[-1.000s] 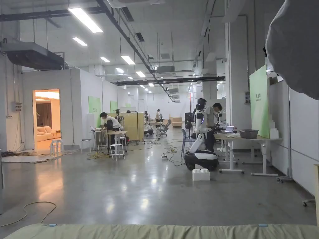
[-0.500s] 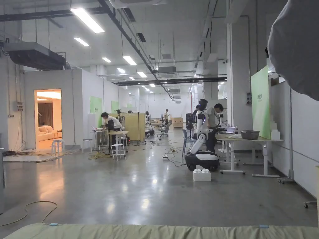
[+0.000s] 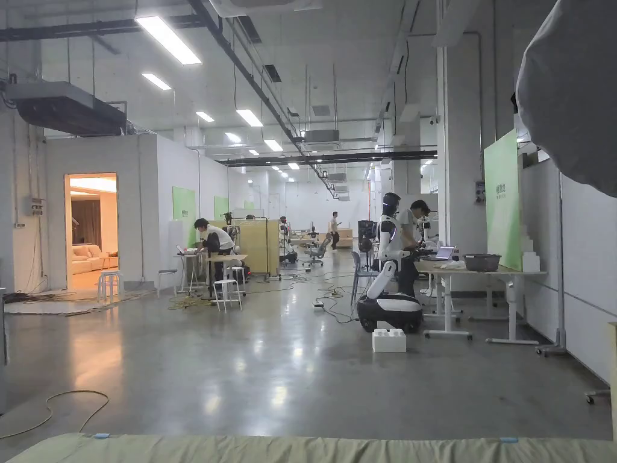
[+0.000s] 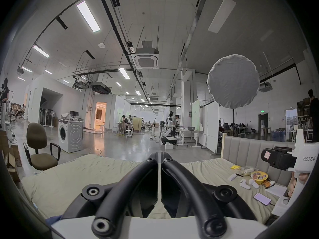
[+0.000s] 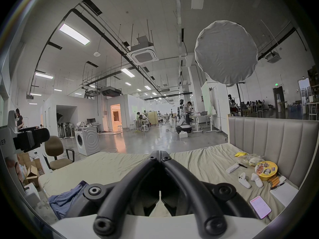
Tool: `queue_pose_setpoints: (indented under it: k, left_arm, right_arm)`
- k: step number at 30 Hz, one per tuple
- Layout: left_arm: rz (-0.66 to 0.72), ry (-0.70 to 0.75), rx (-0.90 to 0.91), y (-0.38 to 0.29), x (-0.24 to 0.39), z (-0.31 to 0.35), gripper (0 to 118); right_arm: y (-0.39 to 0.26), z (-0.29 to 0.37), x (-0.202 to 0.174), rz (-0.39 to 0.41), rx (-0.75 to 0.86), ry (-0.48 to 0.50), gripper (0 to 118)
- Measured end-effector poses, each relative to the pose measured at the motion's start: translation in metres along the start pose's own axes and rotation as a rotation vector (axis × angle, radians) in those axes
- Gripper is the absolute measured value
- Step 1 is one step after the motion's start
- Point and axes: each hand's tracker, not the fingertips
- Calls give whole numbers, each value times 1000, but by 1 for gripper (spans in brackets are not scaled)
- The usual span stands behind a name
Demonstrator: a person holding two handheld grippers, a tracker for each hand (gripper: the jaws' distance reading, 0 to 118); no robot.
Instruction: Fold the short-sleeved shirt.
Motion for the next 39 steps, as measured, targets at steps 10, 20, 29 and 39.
queue_pose_setpoints:
  k: [10, 20, 29, 39]
  left_arm:
    - [-820, 13, -72, -25, 28, -10, 3]
    - [-1354, -274, -412, -179, 34, 24, 3]
    - [-859, -73, -235, -96, 46, -8, 3]
    - [-63, -74, -153, -45, -13, 12, 3]
  right_arm:
    - [-1, -10, -19, 686, -20, -26, 1]
    - [-139, 11, -27, 1492, -275, 230, 2]
    - [-57, 3, -19, 777, -123, 69, 2]
    - [-37, 12, 13, 67, -106, -5, 2]
